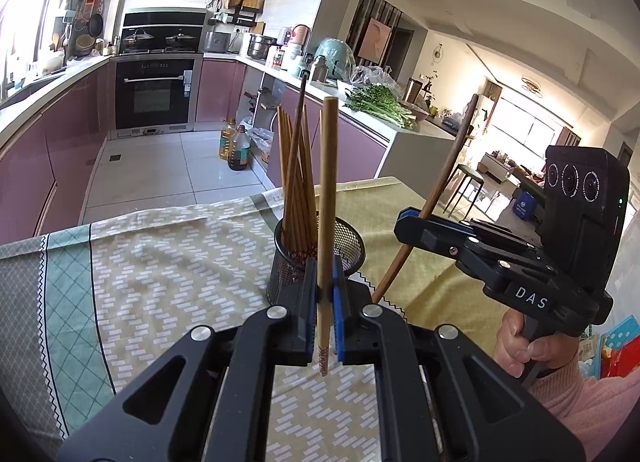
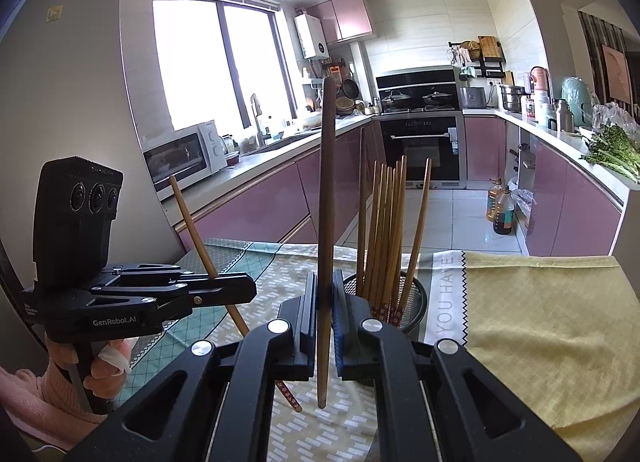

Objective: Organize utensils
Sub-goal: 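Carry both upright chopsticks over the black mesh cup, left and right grippers together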

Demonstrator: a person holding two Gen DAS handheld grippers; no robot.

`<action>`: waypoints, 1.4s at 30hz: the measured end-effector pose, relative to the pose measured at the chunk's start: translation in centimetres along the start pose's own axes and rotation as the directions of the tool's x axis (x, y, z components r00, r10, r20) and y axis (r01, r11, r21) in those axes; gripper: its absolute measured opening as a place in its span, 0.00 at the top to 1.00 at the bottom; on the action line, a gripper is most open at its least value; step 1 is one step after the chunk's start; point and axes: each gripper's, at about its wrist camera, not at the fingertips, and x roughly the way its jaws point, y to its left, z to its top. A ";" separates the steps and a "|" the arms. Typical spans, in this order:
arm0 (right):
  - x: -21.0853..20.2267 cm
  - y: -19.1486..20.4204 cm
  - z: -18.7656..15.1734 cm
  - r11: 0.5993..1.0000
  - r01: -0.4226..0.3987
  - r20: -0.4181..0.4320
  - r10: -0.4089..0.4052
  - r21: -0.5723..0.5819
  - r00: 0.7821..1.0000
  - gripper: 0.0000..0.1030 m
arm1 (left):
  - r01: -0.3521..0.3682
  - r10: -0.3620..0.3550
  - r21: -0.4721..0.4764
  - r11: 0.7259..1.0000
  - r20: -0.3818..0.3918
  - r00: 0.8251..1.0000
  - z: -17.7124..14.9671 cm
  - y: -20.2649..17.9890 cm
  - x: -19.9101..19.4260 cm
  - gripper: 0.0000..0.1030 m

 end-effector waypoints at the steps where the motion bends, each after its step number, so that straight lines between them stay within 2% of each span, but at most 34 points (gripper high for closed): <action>1: -0.1 -0.1 0.1 1.000 0.002 0.004 -0.002 0.001 1.000 0.94 | 0.000 0.000 0.002 1.000 0.003 1.000 0.1 -0.1 -0.1 0.93; 42: -1.4 0.1 2.4 1.000 0.012 0.027 -0.011 -0.014 1.000 0.94 | 0.048 -0.050 0.060 0.997 0.036 0.998 4.5 -1.3 -0.6 0.93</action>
